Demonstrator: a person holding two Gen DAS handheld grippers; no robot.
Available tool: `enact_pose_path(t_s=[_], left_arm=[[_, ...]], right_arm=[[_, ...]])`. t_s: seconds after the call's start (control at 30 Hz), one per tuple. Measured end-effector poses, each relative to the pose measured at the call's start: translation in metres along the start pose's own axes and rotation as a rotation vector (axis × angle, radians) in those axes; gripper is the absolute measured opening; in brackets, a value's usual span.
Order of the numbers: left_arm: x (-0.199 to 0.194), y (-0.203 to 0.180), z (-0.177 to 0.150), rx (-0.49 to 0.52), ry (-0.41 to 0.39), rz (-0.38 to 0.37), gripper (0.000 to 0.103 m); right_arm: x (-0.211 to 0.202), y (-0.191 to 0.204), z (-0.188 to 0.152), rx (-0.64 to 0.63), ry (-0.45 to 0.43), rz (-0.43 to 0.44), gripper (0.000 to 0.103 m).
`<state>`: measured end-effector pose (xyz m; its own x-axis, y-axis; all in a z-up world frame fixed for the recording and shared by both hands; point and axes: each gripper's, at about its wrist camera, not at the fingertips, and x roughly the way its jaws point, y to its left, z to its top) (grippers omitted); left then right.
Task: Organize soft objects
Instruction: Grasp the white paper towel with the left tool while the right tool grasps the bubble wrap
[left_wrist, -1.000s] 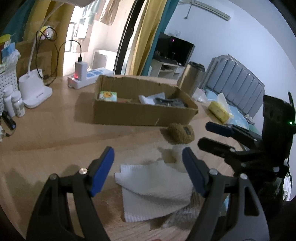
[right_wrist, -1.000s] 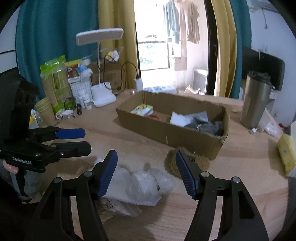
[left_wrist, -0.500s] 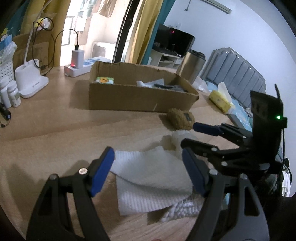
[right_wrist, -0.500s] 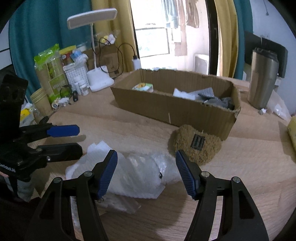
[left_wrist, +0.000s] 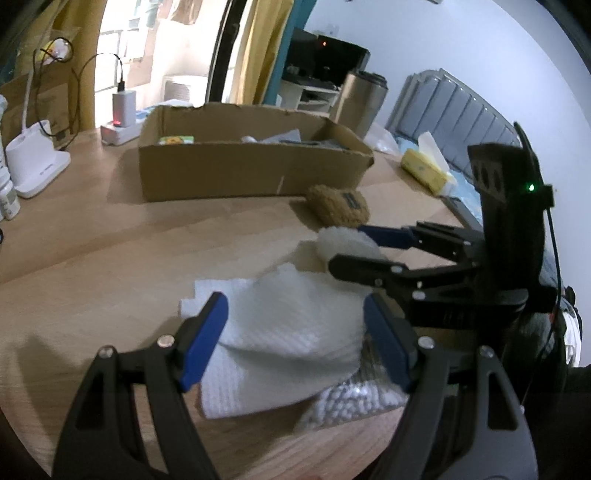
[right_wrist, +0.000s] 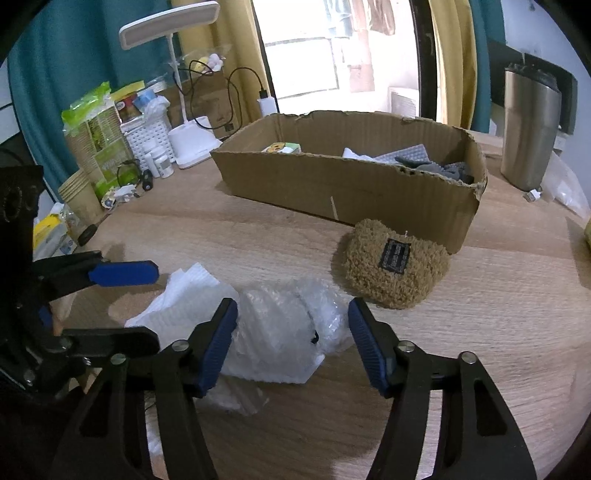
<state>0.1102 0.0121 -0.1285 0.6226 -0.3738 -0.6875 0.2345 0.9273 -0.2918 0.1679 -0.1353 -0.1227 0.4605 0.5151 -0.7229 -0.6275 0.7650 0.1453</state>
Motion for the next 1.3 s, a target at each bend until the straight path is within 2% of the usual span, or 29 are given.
enact_pose_path(t_s=[0.13,0.23,0.4,0.53,0.87,1.07,1.13,1.2,1.3], left_arm=[[0.007,-0.004,-0.003,0.017,0.030,0.004,0.077],[0.014,-0.003,-0.006,0.012,0.065,0.006,0.077],[0.017,-0.002,-0.006,-0.005,0.074,-0.006,0.077],[0.022,0.002,-0.007,-0.025,0.089,-0.029,0.077],[0.023,0.003,-0.005,-0.019,0.094,-0.036,0.077],[0.024,0.002,-0.004,-0.022,0.098,-0.036,0.076],[0.025,0.001,-0.004,-0.025,0.098,-0.041,0.072],[0.024,0.000,-0.004,-0.023,0.098,-0.063,0.058],[0.021,-0.007,-0.005,0.001,0.091,-0.066,0.049]], right_arm=[[-0.005,-0.004,-0.001,0.007,-0.015,0.019,0.057],[-0.009,-0.004,-0.002,-0.007,-0.018,0.024,0.055],[-0.016,-0.010,-0.003,0.007,-0.037,0.026,0.055],[-0.027,-0.016,-0.001,0.033,-0.062,0.080,0.055],[-0.051,-0.031,0.002,0.054,-0.129,0.045,0.055],[-0.051,-0.045,-0.002,0.081,-0.121,0.018,0.055],[-0.050,-0.046,-0.005,0.084,-0.117,0.021,0.055],[-0.048,-0.044,-0.006,0.079,-0.114,0.026,0.055],[-0.046,-0.043,-0.006,0.075,-0.111,0.033,0.056]])
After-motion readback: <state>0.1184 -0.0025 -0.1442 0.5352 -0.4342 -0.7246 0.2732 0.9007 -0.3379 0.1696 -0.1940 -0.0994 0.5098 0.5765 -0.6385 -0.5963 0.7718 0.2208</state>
